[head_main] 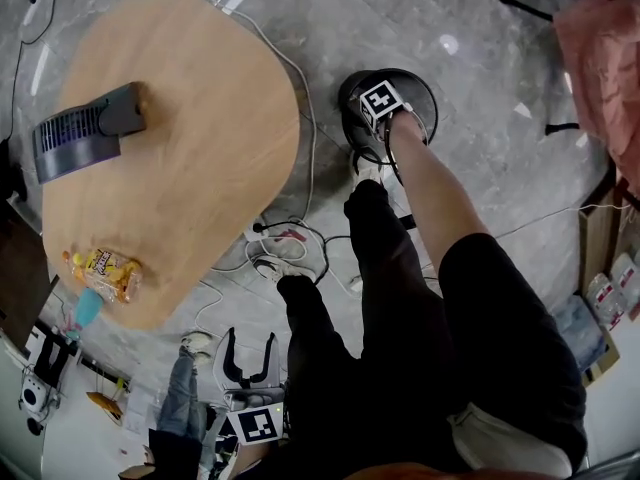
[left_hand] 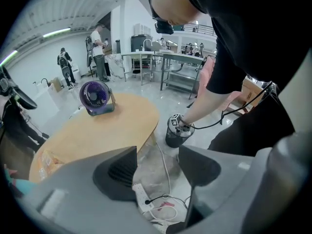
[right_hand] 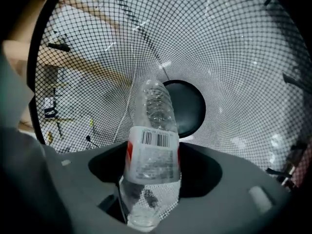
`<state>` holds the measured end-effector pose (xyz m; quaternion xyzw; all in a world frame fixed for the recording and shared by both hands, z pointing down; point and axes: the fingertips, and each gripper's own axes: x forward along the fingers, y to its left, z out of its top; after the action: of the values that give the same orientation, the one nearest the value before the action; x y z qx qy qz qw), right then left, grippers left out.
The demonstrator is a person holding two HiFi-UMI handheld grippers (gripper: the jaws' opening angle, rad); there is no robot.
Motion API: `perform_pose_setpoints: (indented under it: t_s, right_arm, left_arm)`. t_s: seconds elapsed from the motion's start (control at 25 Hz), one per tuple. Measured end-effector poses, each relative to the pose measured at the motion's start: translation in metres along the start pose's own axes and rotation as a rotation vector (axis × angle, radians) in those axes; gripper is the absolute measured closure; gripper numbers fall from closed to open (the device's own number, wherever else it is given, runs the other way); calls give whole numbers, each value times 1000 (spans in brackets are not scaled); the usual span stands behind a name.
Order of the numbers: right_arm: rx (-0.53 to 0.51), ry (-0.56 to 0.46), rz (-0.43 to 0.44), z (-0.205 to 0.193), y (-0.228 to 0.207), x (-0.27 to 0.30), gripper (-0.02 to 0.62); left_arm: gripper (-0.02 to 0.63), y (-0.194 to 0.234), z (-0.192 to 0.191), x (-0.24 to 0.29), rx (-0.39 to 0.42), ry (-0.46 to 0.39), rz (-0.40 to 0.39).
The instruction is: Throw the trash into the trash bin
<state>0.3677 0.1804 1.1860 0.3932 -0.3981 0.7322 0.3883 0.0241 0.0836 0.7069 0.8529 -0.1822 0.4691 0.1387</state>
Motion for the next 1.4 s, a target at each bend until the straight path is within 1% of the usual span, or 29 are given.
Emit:
perform_pose_setpoints:
  t_s: [0.08, 0.2, 0.32, 0.48, 0.52, 0.6, 0.68, 0.72, 0.84, 0.92, 1.0, 1.08, 1.12, 1.2, 1.24, 1.32, 1.36, 1.4]
  right_arm:
    - [-16, -10, -7, 8, -2, 3, 258]
    - [-44, 1, -20, 11, -3, 10, 259]
    - [-54, -6, -28, 8, -7, 18, 256]
    - [-88, -48, -73, 13, -12, 13, 241]
    - [-99, -63, -86, 13, -11, 11, 218]
    - [-122, -105, -105, 17, -12, 1, 196]
    - [-127, -148, -113, 21, -14, -16, 190]
    - [-115, -174, -110, 21, -13, -25, 190]
    - [-73, -274, -93, 16, -7, -54, 190]
    - [-52, -329, -90, 9, -1, -71, 189]
    - [20, -395, -63, 0, 5, -88, 176]
    - [105, -476, -31, -9, 13, -109, 170]
    - [127, -512, -26, -15, 19, -120, 170]
    - [144, -579, -35, -30, 31, -142, 170]
    - [156, -615, -40, -37, 38, -154, 172]
    - [191, -684, -30, -49, 55, -178, 172]
    - [201, -711, -24, -55, 64, -188, 172]
    - [197, -732, -24, -62, 75, -199, 172]
  left_arm:
    - [334, -1, -5, 4, -14, 3, -3]
    - [337, -3, -13, 4, -37, 21, -3]
    - [337, -3, -15, 5, -28, 15, -6]
    - [337, 2, -19, 13, -49, -2, 2]
    - [337, 1, -21, 12, -55, -2, -4]
    - [337, -3, -23, 12, -48, -10, -23]
    - [337, -8, -20, 10, -26, -26, -41]
    - [337, -8, -19, 8, -19, -34, -47]
    - [337, -7, -11, 0, 56, -65, -62]
    - [337, -4, -8, -7, 80, -91, -65]
    - [337, -1, -6, -16, 97, -114, -72]
    - [337, 7, -5, -28, 26, -148, -45]
    - [337, 11, -4, -34, 18, -163, -34]
    - [337, 20, -4, -49, 50, -191, -18]
    - [337, 25, -6, -57, 39, -205, 0]
    - [337, 39, -14, -76, -37, -229, 49]
    - [337, 44, -17, -85, -56, -241, 69]
    - [337, 49, -21, -93, -58, -249, 84]
